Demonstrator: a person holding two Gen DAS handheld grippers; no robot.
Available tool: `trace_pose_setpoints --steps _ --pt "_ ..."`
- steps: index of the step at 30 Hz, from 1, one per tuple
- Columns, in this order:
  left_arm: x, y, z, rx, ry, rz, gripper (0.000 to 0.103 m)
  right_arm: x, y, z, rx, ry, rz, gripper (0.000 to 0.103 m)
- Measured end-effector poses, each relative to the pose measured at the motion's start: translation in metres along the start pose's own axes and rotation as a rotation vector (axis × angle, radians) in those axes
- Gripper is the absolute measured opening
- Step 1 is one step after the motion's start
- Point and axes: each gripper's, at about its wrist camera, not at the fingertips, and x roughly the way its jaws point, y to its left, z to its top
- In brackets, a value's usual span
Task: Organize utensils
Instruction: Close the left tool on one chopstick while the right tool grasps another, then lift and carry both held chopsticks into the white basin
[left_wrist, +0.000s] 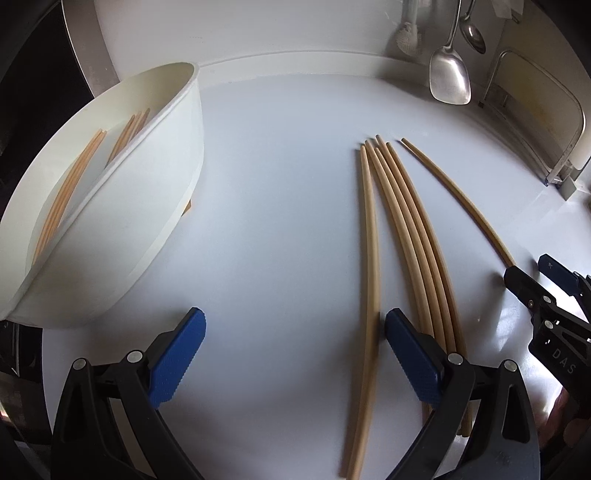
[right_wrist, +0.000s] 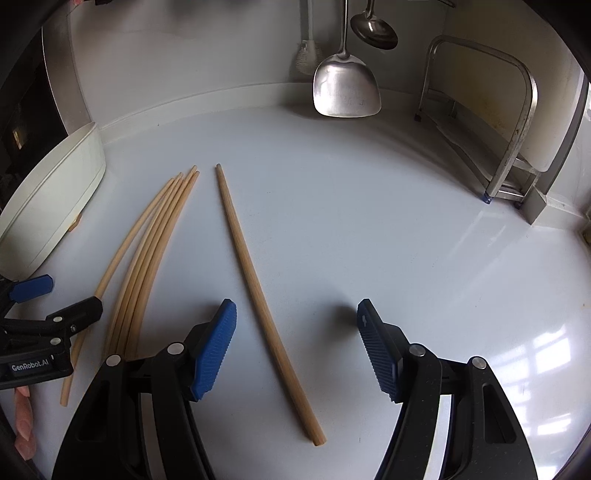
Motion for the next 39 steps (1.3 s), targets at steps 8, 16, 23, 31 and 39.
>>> trace_pose_setpoints --steps 8,16,23,31,39 --pt "-0.001 -0.001 0.0 -0.007 -0.007 0.022 0.096 0.006 0.005 0.007 -0.05 -0.002 0.03 0.064" --pt "-0.011 -0.011 -0.004 0.026 -0.045 -0.026 0.052 0.0 0.018 0.004 -0.103 -0.011 0.047 0.026" --pt "-0.015 -0.027 -0.009 0.087 -0.029 -0.064 0.008 -0.002 0.022 0.003 -0.126 0.001 0.045 0.006" --pt "-0.026 -0.022 -0.001 0.056 0.015 -0.136 0.007 -0.013 0.01 0.01 -0.004 0.04 0.131 0.006" --pt "-0.076 0.0 0.022 0.014 -0.038 -0.183 0.008 -0.055 0.023 0.036 0.01 0.004 0.168 0.006"
